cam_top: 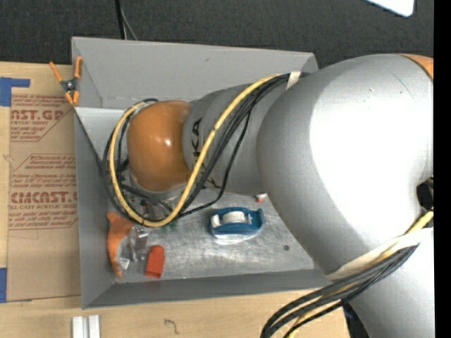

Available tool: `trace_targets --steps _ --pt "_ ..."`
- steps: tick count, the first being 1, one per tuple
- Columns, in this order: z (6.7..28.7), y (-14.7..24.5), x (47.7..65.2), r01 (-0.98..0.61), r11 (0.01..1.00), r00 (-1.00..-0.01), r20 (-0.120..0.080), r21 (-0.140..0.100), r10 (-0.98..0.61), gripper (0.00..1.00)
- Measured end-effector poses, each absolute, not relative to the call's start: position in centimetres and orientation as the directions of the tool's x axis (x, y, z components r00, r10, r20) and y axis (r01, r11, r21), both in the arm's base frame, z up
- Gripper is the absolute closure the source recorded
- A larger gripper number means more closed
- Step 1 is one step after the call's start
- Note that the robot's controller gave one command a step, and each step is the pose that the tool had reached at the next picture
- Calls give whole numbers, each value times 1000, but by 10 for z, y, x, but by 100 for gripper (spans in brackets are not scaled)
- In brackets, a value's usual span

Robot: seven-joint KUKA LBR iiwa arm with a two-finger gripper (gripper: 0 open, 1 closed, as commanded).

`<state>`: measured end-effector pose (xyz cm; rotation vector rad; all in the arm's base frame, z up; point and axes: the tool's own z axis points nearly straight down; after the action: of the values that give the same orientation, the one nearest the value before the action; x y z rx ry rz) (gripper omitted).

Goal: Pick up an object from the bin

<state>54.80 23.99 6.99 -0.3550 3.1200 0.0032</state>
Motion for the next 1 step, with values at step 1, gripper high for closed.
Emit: trace_targets --steps 1 --pt "71 240 549 -224 975 -975 -3 3 -224 100"
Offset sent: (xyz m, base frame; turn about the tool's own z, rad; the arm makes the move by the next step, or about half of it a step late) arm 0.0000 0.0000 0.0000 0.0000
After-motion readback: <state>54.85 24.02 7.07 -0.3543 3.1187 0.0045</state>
